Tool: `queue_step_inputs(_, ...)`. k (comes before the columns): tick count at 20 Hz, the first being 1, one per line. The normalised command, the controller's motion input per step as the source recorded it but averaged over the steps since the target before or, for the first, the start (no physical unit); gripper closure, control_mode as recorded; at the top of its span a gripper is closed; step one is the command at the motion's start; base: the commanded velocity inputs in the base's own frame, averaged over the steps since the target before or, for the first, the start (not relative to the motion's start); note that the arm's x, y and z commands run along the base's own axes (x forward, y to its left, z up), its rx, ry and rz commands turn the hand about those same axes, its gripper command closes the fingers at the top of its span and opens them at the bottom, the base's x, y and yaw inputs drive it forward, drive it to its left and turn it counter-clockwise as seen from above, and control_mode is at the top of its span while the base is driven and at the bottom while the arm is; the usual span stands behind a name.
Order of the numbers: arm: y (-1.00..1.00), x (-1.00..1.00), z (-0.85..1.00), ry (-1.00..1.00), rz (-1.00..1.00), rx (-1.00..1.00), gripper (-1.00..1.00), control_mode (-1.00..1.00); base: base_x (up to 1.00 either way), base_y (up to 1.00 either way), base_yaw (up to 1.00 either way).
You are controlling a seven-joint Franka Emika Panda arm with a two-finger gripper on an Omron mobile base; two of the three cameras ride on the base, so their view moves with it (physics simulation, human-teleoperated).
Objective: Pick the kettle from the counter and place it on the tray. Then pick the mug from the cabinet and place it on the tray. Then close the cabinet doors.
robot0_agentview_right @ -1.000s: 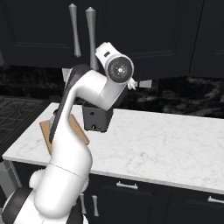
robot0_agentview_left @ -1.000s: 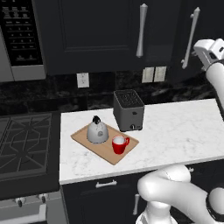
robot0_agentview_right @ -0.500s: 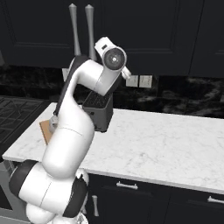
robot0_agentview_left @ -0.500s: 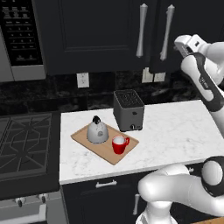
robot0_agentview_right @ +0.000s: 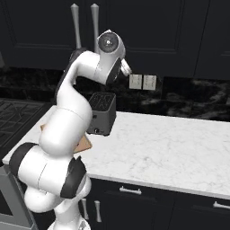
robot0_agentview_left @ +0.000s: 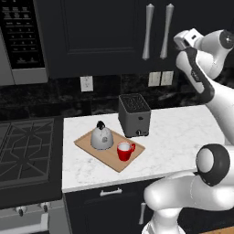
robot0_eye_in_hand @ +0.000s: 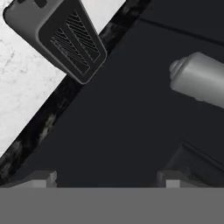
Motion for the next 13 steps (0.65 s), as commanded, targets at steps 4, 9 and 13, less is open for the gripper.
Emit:
queue_step_inputs(4, -0.03, 0.22, -0.34, 0.02, -0.18, 0.0, -1.0, -1.0, 0.0, 0.0, 0.0)
queue_step_inputs(9, -0.16, -0.08, -0.22, 0.0, -0.15, 0.03, -1.0, -1.0, 0.0, 0.0, 0.0)
queue_step_inputs(13, -0.11, -0.51, 0.01, 0.0, -0.05, 0.16, -1.0, -1.0, 0.0, 0.0, 0.0)
